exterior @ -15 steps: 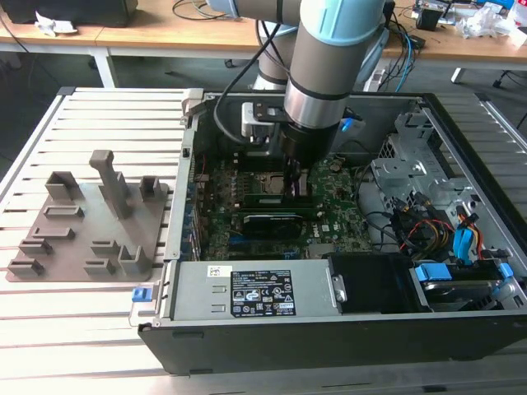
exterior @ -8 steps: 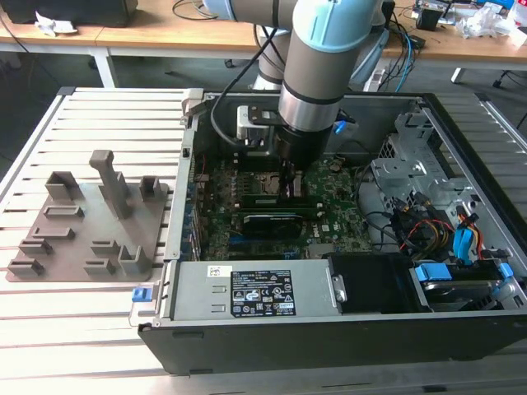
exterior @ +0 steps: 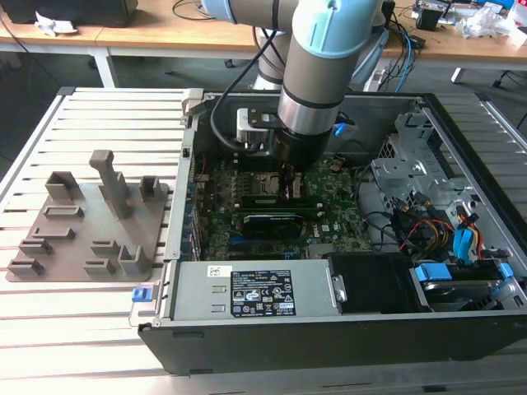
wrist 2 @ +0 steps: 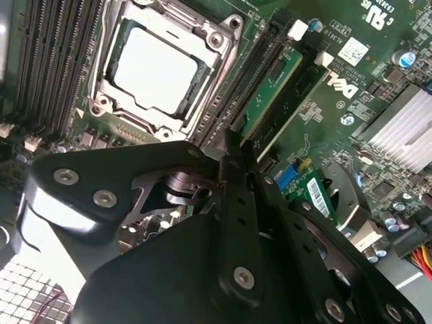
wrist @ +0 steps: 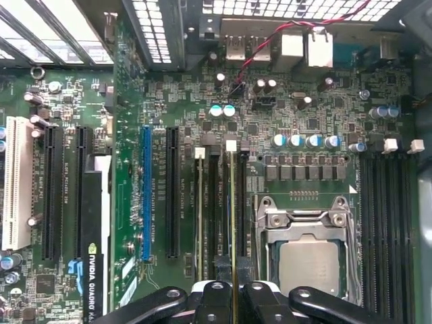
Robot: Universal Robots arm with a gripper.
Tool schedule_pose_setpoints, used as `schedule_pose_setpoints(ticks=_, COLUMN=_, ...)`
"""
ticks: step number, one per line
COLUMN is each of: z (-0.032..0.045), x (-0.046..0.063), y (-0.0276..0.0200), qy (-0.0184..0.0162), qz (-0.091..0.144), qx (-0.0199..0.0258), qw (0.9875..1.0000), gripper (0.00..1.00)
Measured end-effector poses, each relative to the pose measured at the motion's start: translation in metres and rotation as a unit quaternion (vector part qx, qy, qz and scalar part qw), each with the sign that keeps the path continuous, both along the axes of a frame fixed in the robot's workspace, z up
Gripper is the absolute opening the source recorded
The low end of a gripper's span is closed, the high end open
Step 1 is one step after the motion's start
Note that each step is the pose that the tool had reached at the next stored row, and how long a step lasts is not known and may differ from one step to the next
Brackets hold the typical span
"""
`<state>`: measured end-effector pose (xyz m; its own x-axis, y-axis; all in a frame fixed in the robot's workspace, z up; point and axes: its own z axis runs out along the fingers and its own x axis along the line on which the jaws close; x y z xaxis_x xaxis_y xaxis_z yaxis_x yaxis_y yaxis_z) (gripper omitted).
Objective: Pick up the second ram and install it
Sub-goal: 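Insert the second ram into the second slot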
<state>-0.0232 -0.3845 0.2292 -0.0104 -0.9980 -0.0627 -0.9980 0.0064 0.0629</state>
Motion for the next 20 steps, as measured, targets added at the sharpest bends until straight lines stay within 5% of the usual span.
schedule_pose_setpoints(ticks=3, z=-0.0011, x=0.0007, y=0.0000, qy=0.0000, qz=0.002, qx=0.0024, qw=1.0000, gripper=0.14)
schedule_pose_setpoints(ticks=5, z=-0.0013, x=0.0006, y=0.0001, qy=0.0000, qz=0.004, qx=0.0124, qw=0.9999, gripper=0.14)
schedule_pose_setpoints(ticks=9, z=-0.0013, x=0.0006, y=-0.0005, qy=-0.0005, qz=0.004, qx=0.0107, qw=0.9999, gripper=0.14)
schedule_pose_setpoints(ticks=13, z=0.0037, x=0.0005, y=-0.0005, qy=-0.0029, qz=0.004, qx=0.0005, qw=1.0000, gripper=0.14)
schedule_pose_setpoints(ticks=20, z=0.0009, x=0.0005, y=-0.0004, qy=-0.0030, qz=0.004, qx=0.0029, qw=1.0000, gripper=0.14)
